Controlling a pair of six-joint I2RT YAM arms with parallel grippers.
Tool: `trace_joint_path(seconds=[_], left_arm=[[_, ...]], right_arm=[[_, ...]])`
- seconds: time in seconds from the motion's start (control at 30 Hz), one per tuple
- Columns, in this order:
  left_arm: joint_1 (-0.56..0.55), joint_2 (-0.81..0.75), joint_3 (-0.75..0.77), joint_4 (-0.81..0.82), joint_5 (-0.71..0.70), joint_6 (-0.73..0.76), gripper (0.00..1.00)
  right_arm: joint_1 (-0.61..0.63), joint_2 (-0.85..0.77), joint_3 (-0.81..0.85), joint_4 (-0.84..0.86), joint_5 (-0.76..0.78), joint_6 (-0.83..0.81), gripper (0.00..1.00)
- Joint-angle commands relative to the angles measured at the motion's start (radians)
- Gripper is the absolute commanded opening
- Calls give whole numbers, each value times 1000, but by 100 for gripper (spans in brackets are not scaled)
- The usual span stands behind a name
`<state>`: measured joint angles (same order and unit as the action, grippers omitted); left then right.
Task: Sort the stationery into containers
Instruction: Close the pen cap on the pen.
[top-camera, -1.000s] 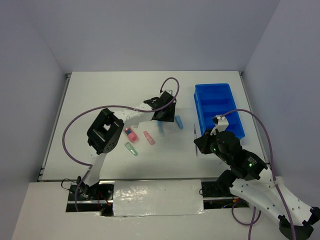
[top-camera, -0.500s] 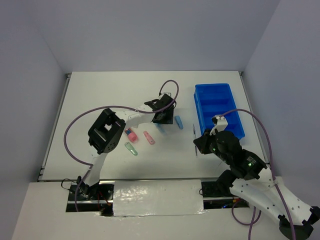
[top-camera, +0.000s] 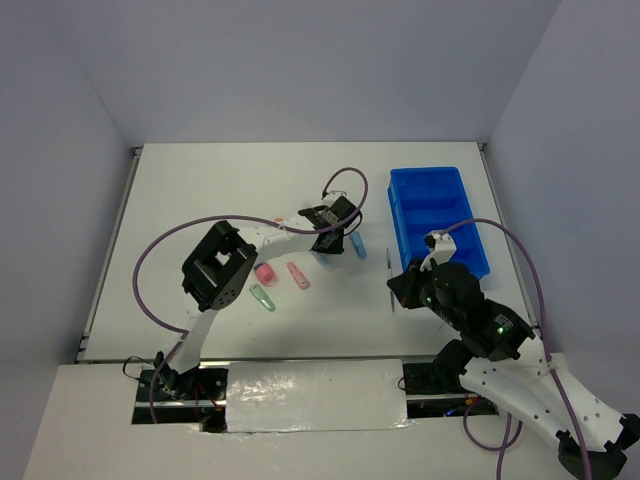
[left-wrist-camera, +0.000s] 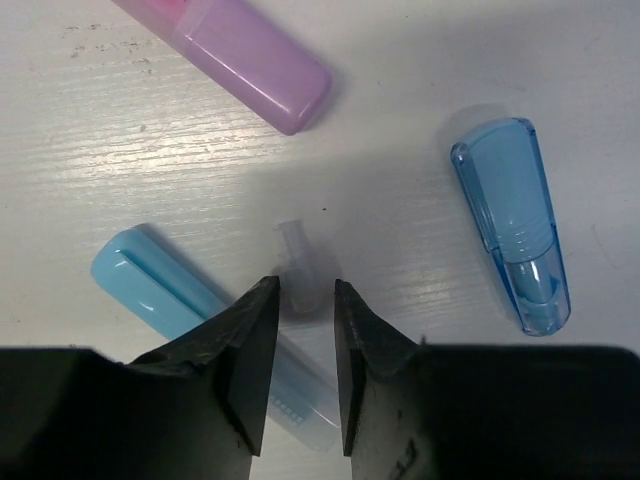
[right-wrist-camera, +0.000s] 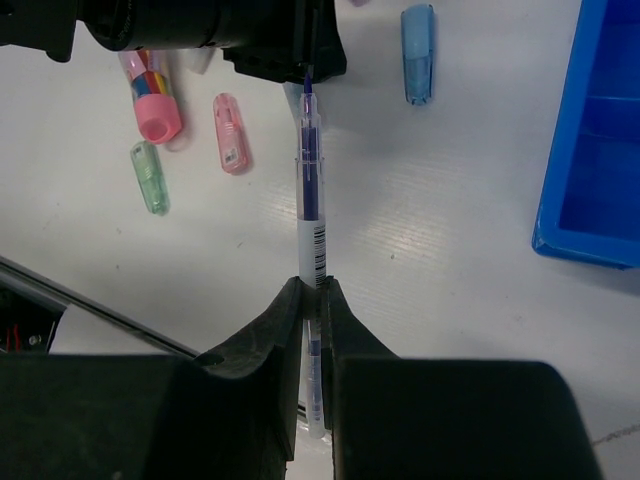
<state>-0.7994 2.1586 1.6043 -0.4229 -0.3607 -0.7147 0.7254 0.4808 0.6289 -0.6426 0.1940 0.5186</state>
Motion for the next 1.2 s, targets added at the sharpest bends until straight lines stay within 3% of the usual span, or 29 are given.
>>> trace_joint_path(seconds=[0.0, 0.13, 0.17, 0.27, 0.6, 0.93, 1.07, 1.17], left_arm=[[-3, 55, -32, -22, 42, -22, 39], [0, 81, -26, -7, 80, -14, 28], [2, 89, -21, -8, 86, -11, 20], [2, 98, -12, -1, 108, -8, 8], [2, -25, -78, 87, 143, 0, 0], [-1, -434, -253, 262, 149, -31, 0], [-1, -649, -458, 401, 143, -74, 0], [0, -850, -649, 637, 203, -98, 0]], right_arm=[[-3, -10, -1, 35, -4, -12, 0], [-4, -16, -9, 44, -13, -11, 0], [-3, -19, -14, 46, -19, -11, 0], [-3, -27, -23, 63, -33, -11, 0], [-4, -62, -54, 100, -57, -9, 0], [-4, -139, -89, 156, -32, 39, 0], [3, -117, -118, 271, -140, 95, 0], [32, -96, -187, 470, -203, 165, 0]])
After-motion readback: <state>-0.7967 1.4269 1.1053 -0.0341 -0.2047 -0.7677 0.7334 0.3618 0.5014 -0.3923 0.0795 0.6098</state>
